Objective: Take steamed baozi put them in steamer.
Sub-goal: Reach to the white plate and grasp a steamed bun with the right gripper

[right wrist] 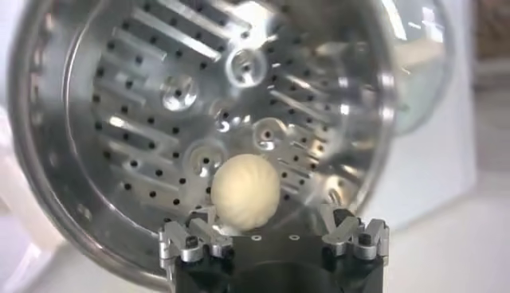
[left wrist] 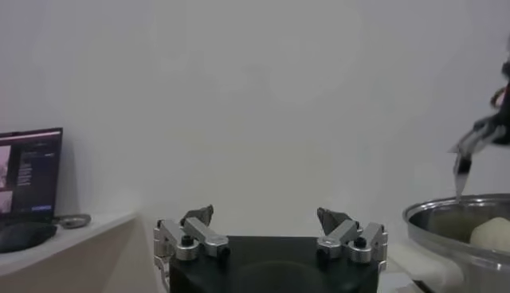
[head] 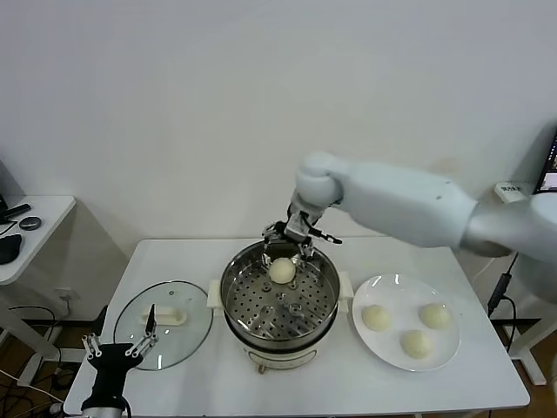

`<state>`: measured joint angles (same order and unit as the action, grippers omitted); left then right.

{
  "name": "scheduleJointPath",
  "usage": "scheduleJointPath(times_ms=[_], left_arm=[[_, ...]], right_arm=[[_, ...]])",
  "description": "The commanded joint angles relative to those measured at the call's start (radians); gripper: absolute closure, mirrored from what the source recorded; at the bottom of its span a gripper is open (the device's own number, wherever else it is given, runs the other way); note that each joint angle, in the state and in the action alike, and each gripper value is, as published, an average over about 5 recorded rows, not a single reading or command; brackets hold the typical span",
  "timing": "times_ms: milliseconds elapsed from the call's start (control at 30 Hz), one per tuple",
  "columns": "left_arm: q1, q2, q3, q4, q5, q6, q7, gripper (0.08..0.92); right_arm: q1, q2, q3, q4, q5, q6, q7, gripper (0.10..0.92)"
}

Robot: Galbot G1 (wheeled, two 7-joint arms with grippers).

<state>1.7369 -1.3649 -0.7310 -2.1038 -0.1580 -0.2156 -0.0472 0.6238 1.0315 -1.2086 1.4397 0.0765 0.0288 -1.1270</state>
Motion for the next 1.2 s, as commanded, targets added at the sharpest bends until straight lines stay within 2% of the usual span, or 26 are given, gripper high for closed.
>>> scheduleJointPath(times_ms=[33,267,567,867,1200], left_arm=[[-0.007,0.01,-0.002,0.004,0.002,0.03,-0.005,0.177],[-0.017,0.026,-0.007,0.018,0.015,0.031,-0.003,0.177],[-0.035,0.026,0.0,0.033,0.023,0.032,-0.002,0.177],[-0.034,0.022,-0.004,0.03,0.034,0.036,-0.003,0.177],[-0.027,0.018,-0.014,0.023,0.036,0.037,-0.004,0.177]], right_arm=[[0.148,-0.179,-0.037,0.182,0.206,-0.376,-0.033,0.203],[0.152,-0.406,-0.112,0.27,0.184,-0.544,-0.016,0.203],[-0.092,-0.576,-0.132,0.296,0.036,-0.557,0.063,0.203],[-0.441,-0.564,0.111,0.211,-0.091,-0.483,0.074,0.203],[-0.628,-0.445,0.264,0.073,-0.172,-0.425,0.104,0.203]])
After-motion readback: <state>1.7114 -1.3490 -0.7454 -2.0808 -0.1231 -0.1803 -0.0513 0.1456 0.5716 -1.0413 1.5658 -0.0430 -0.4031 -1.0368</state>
